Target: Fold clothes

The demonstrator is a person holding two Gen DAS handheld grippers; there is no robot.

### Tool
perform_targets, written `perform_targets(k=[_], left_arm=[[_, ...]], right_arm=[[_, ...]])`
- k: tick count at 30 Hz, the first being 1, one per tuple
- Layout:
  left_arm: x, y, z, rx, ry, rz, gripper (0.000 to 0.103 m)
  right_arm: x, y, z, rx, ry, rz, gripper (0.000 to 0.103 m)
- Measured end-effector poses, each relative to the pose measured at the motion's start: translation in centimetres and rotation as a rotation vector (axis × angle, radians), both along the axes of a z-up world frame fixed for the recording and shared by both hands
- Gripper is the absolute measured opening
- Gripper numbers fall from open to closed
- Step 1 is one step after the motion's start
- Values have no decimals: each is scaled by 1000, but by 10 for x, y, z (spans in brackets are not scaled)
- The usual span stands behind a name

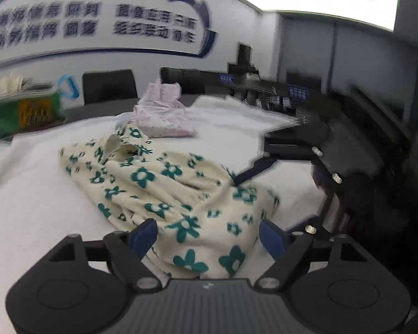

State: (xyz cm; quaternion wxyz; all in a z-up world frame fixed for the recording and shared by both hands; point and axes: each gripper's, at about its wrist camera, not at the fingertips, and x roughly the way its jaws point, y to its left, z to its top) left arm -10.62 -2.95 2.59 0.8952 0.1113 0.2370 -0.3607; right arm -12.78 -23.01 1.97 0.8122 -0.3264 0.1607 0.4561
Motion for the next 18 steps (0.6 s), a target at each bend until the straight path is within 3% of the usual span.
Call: perform_targets(k=[2,5,8,10,13,15,16,17,18], left_arm=[[-10,-13,-8,106,-86,-15,79],[-19,-30,-16,238,-201,-40,80],[-9,-43,-22,323,-227,-45,82],[3,-50,-23,345,-224,-39,81],[19,-51,-21,345,-214,-29,61],[33,-47,-17,310,-154,-25,49],[41,-43,-14,277,-98,-33,39],[49,-38,-12,243,-42,-36,38],[54,-34,-10,213,-2,-38,38]], right_arm=[[13,6,-4,-23,28,6,63],[44,2,12,28,196,5,31],[67,-7,31,94,306,27,24],[77,-11,37,125,361,38,23],[87,-16,44,156,432,56,23],[86,-15,45,152,435,38,24],[81,-17,44,156,420,20,34],[76,-19,44,161,401,0,53],[68,-22,41,166,363,-12,64]])
